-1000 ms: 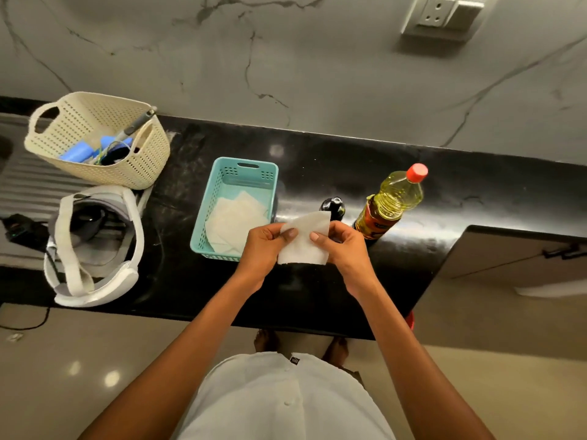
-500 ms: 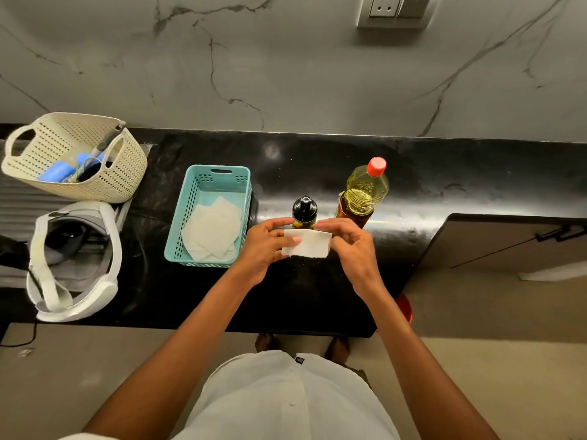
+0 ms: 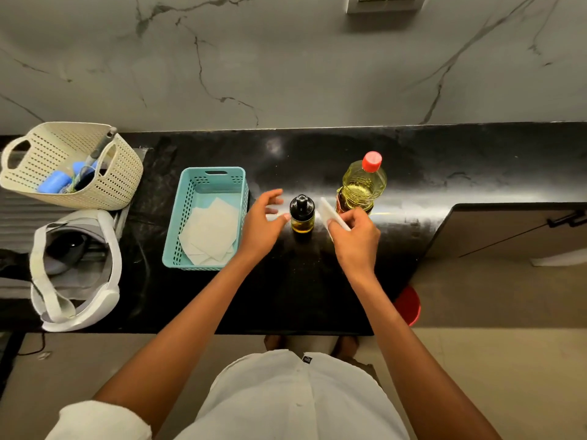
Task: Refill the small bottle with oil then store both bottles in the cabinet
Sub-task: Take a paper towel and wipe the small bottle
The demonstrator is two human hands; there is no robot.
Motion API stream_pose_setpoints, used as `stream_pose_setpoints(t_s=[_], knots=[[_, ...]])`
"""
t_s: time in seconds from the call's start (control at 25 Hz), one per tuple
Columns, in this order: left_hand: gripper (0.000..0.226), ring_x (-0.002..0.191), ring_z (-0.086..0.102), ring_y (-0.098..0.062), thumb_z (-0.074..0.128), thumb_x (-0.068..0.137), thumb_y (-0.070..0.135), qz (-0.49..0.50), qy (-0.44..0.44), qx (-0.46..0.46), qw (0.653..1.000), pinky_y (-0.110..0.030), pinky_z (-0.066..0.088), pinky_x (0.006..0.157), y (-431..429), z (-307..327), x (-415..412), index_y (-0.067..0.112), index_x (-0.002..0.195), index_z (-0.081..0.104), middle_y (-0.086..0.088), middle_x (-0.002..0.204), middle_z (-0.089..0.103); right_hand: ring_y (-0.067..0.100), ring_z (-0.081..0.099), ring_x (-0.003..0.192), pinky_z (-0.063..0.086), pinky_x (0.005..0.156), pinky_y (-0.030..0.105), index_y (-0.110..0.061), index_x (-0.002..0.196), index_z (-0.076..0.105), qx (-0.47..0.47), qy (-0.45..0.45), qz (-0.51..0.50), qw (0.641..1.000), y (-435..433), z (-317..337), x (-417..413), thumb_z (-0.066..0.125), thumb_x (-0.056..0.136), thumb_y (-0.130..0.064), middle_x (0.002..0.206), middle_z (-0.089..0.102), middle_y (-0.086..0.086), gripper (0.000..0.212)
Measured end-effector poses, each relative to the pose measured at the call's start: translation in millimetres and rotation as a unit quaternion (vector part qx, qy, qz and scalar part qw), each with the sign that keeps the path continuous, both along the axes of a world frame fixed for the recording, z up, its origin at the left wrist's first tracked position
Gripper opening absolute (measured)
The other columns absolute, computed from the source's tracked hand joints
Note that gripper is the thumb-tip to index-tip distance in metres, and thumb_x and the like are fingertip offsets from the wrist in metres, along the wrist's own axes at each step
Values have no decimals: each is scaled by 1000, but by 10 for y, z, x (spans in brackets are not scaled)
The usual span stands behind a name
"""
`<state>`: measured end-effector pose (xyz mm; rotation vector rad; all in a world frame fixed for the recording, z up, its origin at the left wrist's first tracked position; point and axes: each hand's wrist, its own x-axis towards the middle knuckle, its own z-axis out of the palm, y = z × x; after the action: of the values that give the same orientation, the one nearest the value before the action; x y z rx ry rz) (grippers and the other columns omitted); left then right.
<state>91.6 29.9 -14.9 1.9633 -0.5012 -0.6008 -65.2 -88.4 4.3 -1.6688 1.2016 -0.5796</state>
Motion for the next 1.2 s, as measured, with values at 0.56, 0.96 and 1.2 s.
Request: stream_pose_setpoints(t_s=[0.56, 0.96, 1.2], knots=[[64, 115, 71, -4, 91, 78, 13, -113, -116, 2, 987, -33, 58, 105, -240, -316, 170, 20, 139, 71, 7, 125, 78, 31, 52, 145, 46, 118, 45, -9, 155, 50, -93, 74, 151, 981, 82, -589, 752, 35, 101, -3, 157, 55, 13, 57], [50, 113, 71, -16, 83, 88, 27, -60, -230, 68, 969, -43, 60, 94, -250, -385, -17, 23, 137, 69, 4, 124, 76, 17, 7, 165, 15, 130, 31, -12, 171, 10, -61, 53, 204, 976, 342, -574, 571, 34, 98, 11, 179, 5, 3, 80], [71, 124, 62, -19, 74, 96, 14, -147, -216, 51, 964, -42, 58, 101, -61, -436, 76, 28, 160, 47, -2, 137, 64, 23, 18, 164, 21, 131, 36, -11, 169, 22, -68, 41, 222, 972, 186, -593, 625, 42, 97, 12, 177, 19, 10, 78]])
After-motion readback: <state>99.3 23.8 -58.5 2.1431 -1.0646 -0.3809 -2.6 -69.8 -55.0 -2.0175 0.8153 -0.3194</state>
